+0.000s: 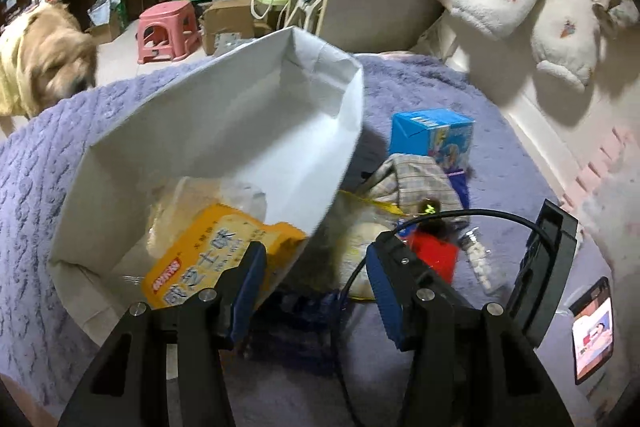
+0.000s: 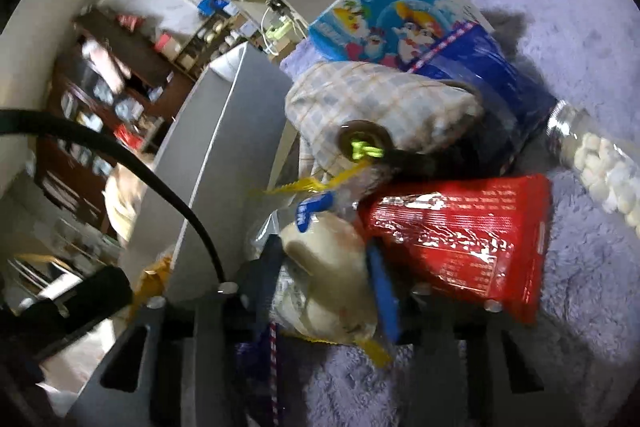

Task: Organize objects
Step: 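Grasp the clear bag with the round bun using the right tool, then carry the bun bag over the white box and open the right tool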

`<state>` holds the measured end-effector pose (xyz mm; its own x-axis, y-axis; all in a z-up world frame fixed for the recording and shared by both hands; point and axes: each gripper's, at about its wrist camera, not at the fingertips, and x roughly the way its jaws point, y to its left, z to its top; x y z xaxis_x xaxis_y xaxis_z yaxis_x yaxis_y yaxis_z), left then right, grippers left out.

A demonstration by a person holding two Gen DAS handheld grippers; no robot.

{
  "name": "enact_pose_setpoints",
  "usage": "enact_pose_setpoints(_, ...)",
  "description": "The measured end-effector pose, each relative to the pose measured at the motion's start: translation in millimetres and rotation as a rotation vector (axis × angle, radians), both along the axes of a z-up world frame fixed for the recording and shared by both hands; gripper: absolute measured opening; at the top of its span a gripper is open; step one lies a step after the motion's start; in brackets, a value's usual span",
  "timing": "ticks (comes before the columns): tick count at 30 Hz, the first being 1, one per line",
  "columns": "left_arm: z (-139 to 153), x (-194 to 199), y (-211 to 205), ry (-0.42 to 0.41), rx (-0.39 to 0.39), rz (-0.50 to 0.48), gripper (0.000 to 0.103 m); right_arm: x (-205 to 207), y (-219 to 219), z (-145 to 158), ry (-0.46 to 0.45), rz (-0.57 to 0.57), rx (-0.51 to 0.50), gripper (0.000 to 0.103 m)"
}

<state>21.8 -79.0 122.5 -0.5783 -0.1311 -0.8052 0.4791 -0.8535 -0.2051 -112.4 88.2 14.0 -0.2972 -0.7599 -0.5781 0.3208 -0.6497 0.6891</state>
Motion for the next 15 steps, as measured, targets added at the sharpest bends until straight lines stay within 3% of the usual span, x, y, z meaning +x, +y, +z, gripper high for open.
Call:
enact_pose_setpoints(3,7,3,5,0.039,-0.013,-0.01,0.05,-4,18,12,-0.001,-0.051,-0.038,0.029)
enact_pose_setpoints(7,18,10,10,0.086,-0.042,-0.009,0.05,6,42,57,0.119,-0.094,-0.049,0.029)
enact_pose_setpoints(10,26,14,11,0.118,-0.055,0.008,0.05,16,57,90,0.209,-0.102,-0.119,0.028)
enact_pose_setpoints(15,31,20,9,0.122,-0.097,0.08,0.05,24,47,105,0.254,-0.077,-0.161,0.028)
